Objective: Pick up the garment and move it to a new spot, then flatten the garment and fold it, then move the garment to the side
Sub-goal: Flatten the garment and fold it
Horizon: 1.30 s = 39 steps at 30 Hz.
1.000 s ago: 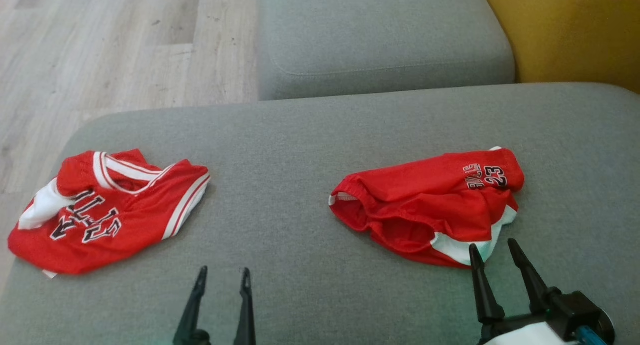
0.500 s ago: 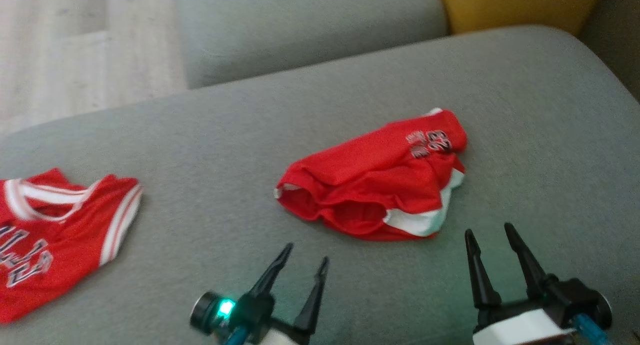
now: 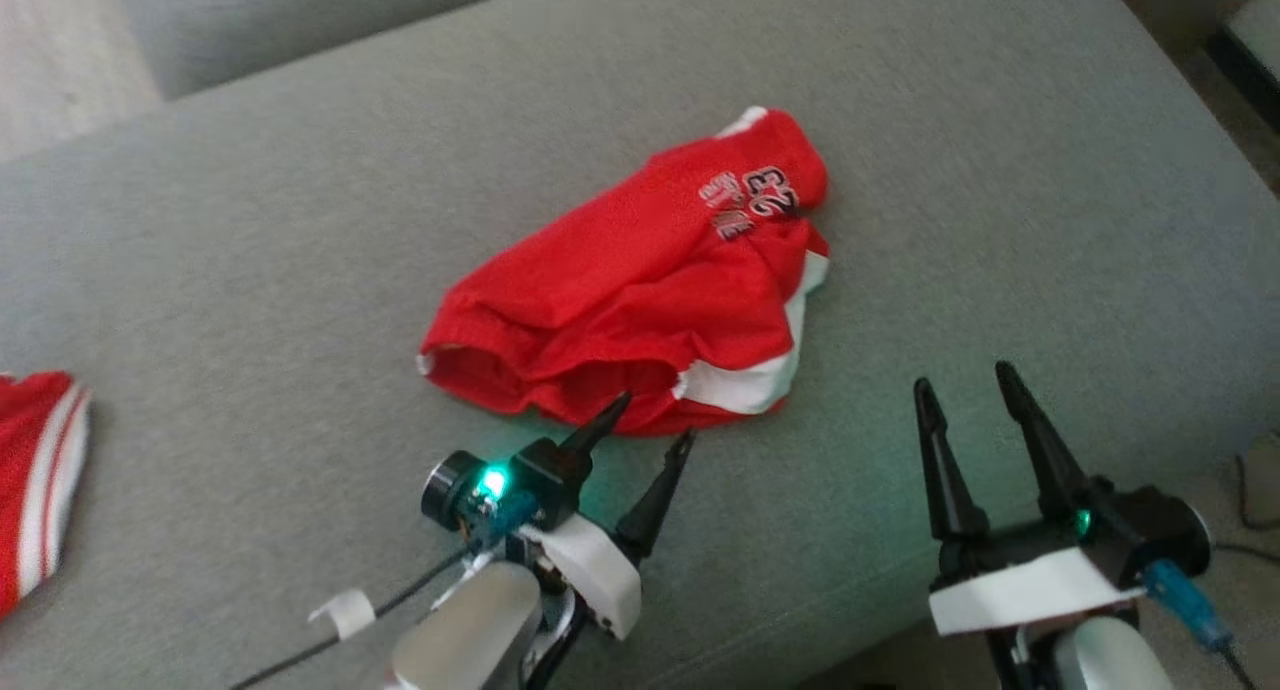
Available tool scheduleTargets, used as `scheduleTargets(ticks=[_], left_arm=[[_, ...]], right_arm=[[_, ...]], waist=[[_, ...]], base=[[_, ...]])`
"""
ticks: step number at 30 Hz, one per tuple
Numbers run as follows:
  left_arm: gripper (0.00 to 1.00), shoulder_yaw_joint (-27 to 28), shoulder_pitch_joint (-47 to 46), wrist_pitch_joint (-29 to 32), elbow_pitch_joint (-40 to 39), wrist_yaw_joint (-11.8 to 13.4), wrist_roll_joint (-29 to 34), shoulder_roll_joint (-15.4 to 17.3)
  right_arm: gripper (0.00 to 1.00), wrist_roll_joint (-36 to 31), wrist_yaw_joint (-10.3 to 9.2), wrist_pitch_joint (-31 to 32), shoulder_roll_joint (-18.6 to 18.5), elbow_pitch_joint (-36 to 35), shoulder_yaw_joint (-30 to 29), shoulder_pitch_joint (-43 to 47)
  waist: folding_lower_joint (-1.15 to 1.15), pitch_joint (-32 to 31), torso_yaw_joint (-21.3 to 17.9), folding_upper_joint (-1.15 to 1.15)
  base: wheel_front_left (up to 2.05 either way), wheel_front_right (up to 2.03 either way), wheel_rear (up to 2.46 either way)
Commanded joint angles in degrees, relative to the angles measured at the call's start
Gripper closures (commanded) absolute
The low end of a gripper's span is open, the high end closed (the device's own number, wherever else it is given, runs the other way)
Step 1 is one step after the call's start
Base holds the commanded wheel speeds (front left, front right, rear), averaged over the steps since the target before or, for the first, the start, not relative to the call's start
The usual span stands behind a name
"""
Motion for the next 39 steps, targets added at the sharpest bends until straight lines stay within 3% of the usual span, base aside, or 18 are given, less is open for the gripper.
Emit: scheduleTargets(ticks=[1, 6, 7, 8, 9, 17, 25, 35, 39], left_arm=[[0.0, 0.41, -3.48, -0.22, 0.06, 0.54, -1.21, -0.01], [0.0, -1.88, -6.73, -0.54, 2.61, 1.14, -3.93, -0.01], [0.31, -2.2, -7.26, -0.6, 2.79, 1.32, -4.21, -0.01], [0.79, -2.43, -7.77, -0.64, 2.84, 1.61, -4.35, -0.01], [1.0, -2.82, -8.17, -0.67, 2.72, 1.54, -4.47, -0.01], [1.0, -1.44, -12.15, -0.71, -9.41, 2.3, -3.32, -0.01], [1.0, 5.27, -15.67, -0.71, -25.43, 4.94, -1.04, 0.07], [1.0, 9.07, 3.02, -0.61, -26.14, 8.1, -4.55, 10.57], [1.0, 12.58, 7.35, -0.69, -26.67, 9.01, -5.12, 12.83]], right_arm=[[0.0, 0.85, 0.39, -0.35, -0.32, -2.25, 1.43, -3.09], [0.0, 1.87, 0.39, -0.35, -0.3, -2.33, 1.73, -3.49], [0.0, 2.03, 0.39, -0.35, -0.3, -2.24, 1.79, -3.5], [0.0, 2.18, 0.39, -0.35, -0.3, -2.14, 1.89, -3.51], [0.0, 2.3, 0.39, -0.35, -0.3, -2.07, 1.94, -3.49], [0.0, 2.64, 0.39, -0.35, -0.3, -1.47, 1.34, -2.73], [0.0, 1.39, 0.39, -0.35, -0.29, -1.47, -0.19, -0.31], [0.0, 1.19, 0.39, -0.35, -0.29, -0.53, -3.21, 1.79], [0.0, 0.98, 0.39, -0.35, -0.29, 2.39, -2.96, 1.82]], waist=[[-0.01, 2.65, -2.74, 0.0], [-0.01, 3.96, -4.27, 0.0], [-0.01, 4.05, -4.52, 0.0], [-0.01, 4.06, -4.77, 0.0], [-0.01, 4.0, -4.97, 0.0], [-0.01, 0.89, -4.06, 0.0], [-0.01, -5.5, 1.29, 0.0], [-0.01, -5.12, 13.2, 0.0], [-0.01, -3.78, 17.41, 0.0]], base=[[0.0, 0.0, 0.0], [0.0, 0.0, 0.0], [0.0, 0.0, 0.0], [0.0, 0.0, 0.0], [0.0, 0.0, 0.0], [0.0, 0.0, 0.0], [0.0, 0.0, 0.0], [0.0, 0.0, 0.0], [0.0, 0.0, 0.0]])
